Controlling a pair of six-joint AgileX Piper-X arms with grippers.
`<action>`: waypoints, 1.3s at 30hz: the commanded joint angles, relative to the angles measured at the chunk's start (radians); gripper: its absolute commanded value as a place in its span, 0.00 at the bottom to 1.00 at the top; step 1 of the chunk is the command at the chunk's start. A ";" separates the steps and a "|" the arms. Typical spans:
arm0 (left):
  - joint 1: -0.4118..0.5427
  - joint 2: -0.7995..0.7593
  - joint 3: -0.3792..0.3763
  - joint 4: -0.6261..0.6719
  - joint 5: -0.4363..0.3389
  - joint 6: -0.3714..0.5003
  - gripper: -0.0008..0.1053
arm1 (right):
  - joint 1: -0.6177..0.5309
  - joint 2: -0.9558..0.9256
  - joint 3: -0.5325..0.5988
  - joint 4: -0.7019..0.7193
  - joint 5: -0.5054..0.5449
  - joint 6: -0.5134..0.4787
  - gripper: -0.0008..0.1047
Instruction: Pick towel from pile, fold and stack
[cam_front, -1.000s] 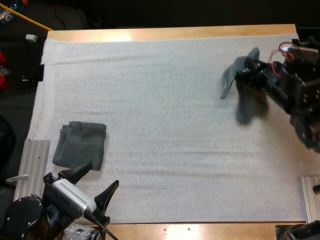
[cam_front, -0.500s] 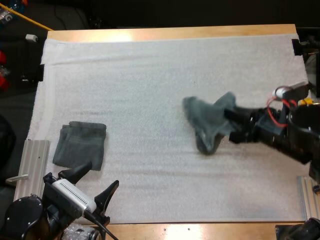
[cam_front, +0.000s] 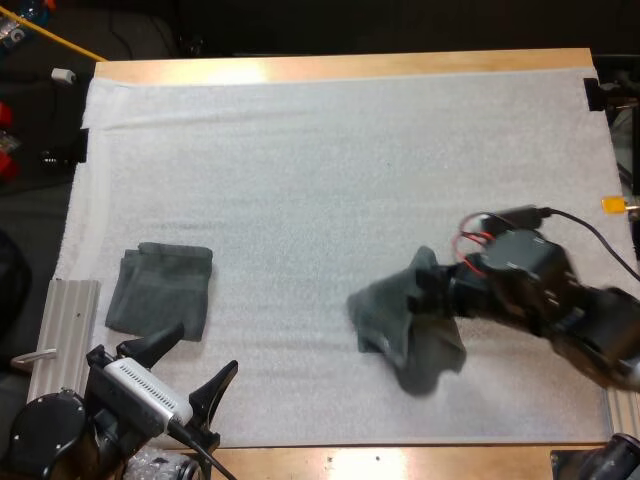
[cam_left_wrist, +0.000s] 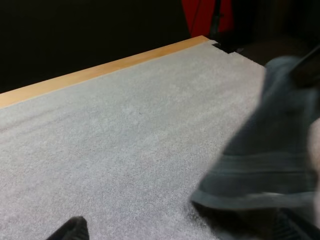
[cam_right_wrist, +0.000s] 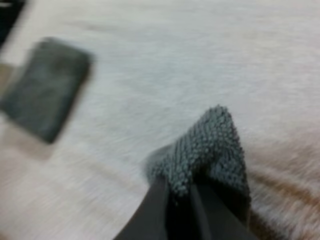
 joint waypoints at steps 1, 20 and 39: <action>-0.003 0.003 -0.008 0.004 0.007 -0.009 0.67 | -0.015 0.030 -0.004 -0.055 0.024 -0.015 0.01; -0.003 0.003 -0.008 0.004 0.007 -0.009 0.67 | -0.276 0.310 -0.037 -0.378 0.116 -0.018 0.28; -0.003 0.003 -0.008 0.004 0.007 -0.009 0.67 | -0.275 0.112 -0.118 0.089 0.011 -0.078 0.68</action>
